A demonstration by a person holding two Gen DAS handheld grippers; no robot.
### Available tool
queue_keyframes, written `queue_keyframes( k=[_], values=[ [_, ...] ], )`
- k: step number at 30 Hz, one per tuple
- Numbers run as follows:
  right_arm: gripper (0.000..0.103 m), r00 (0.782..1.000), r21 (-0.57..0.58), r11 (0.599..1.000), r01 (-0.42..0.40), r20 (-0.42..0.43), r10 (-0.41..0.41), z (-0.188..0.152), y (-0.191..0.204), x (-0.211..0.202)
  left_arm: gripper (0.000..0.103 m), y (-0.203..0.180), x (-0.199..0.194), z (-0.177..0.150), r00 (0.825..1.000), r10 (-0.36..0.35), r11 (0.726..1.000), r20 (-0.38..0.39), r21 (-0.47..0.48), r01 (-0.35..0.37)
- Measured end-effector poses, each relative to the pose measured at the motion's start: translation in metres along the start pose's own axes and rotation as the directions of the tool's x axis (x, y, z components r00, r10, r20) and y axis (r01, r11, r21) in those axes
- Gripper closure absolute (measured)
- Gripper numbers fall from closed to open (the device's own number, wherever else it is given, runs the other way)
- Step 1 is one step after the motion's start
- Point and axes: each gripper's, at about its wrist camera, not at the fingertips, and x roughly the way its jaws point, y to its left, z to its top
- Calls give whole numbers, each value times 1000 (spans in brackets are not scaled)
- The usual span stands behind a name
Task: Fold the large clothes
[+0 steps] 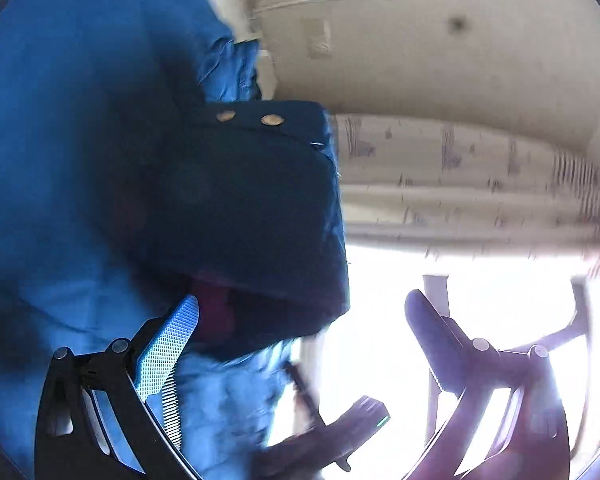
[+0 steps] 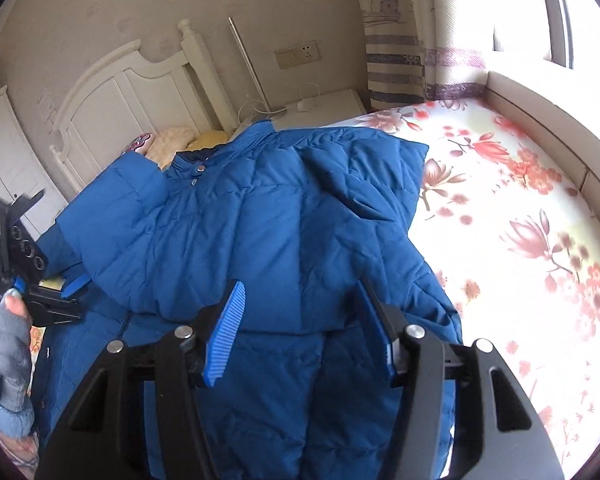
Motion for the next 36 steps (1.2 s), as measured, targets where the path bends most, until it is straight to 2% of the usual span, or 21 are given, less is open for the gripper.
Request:
queue_keyframes(
  k=[3, 6, 8, 9, 10, 11, 12, 14, 15, 16, 17, 18, 19, 20, 22, 25, 27, 30, 32, 34, 36],
  values=[
    [47, 1000, -6, 1000, 9, 1, -9, 1, 3, 0, 5, 21, 18, 6, 997, -19, 984, 78, -177, 33],
    [47, 1000, -31, 999, 24, 3, -24, 0, 5, 3, 24, 26, 27, 13, 990, 8, 978, 139, -207, 22],
    [47, 1000, -37, 999, 26, 4, -26, -2, 7, 3, 50, 12, 29, 13, 988, 34, 993, 148, -118, -17],
    [47, 1000, -35, 999, 24, 4, -24, -2, 7, 3, 55, -4, 25, 12, 982, 90, 996, 164, -21, -87],
    [47, 1000, -29, 999, 20, 4, -19, -2, 6, 3, 69, -22, 21, 6, 970, 147, 982, 194, 89, -167],
    [47, 1000, -21, 1000, 14, 3, -14, -2, 5, 3, 78, -45, 14, -3, 949, 202, 941, 242, 219, -256],
    [47, 1000, -15, 1000, 10, 4, -10, -2, 4, 3, 78, -70, 8, -19, 907, 266, 851, 326, 362, -379],
    [47, 1000, -8, 1000, 3, 8, -3, -3, 2, 3, 78, -112, 3, -68, 782, 322, 506, 534, 601, -619],
    [47, 1000, -5, 1000, -1, 8, 1, -3, 1, 3, 77, -118, 7, -90, 710, 340, 309, 616, 640, -703],
    [47, 1000, -1, 1000, -4, 8, 4, -3, 0, 3, 72, -116, 10, -103, 649, 362, 162, 670, 640, -751],
    [47, 1000, 3, 1000, -7, 8, 7, -3, -1, 4, 50, -106, 10, -107, 604, 392, 79, 694, 628, -774],
    [47, 1000, 6, 1000, -10, 7, 10, -3, -1, 4, 35, -92, 5, -103, 588, 439, 71, 679, 626, -776],
    [47, 1000, 9, 1000, -12, 8, 12, -3, -2, 4, 11, -85, 0, -96, 600, 467, 105, 650, 632, -767],
    [47, 1000, 10, 1000, -12, 7, 12, -3, -2, 4, 8, -76, -9, -88, 616, 492, 170, 615, 626, -761],
    [47, 1000, 8, 1000, -9, 5, 9, -3, -2, 5, 8, -55, -32, -59, 675, 534, 384, 508, 566, -730],
    [47, 1000, -2, 1000, 3, 2, -3, -3, 1, 6, 8, -29, -58, -21, 787, 493, 684, 372, 393, -615],
    [47, 1000, -8, 1000, 12, 5, -12, -3, 2, 5, 8, -17, -71, -3, 809, 471, 761, 352, 301, -574],
    [48, 999, 0, 1000, 31, 41, -31, -2, 2, -4, 20, -6, -74, 6, 811, 477, 769, 338, 287, -572],
    [49, 997, 30, 999, 39, 72, -41, -1, -5, -13, 39, -10, -67, 6, 786, 523, 726, 329, 311, -613],
    [51, 994, 55, 996, 69, 77, -73, 0, -8, -18, 56, -13, -58, 4, 750, 560, 660, 351, 357, -661],
    [55, 992, 47, 994, 95, 78, -98, 2, -7, -20, 66, -12, -60, 1, 723, 575, 614, 384, 382, -691]
  ],
)
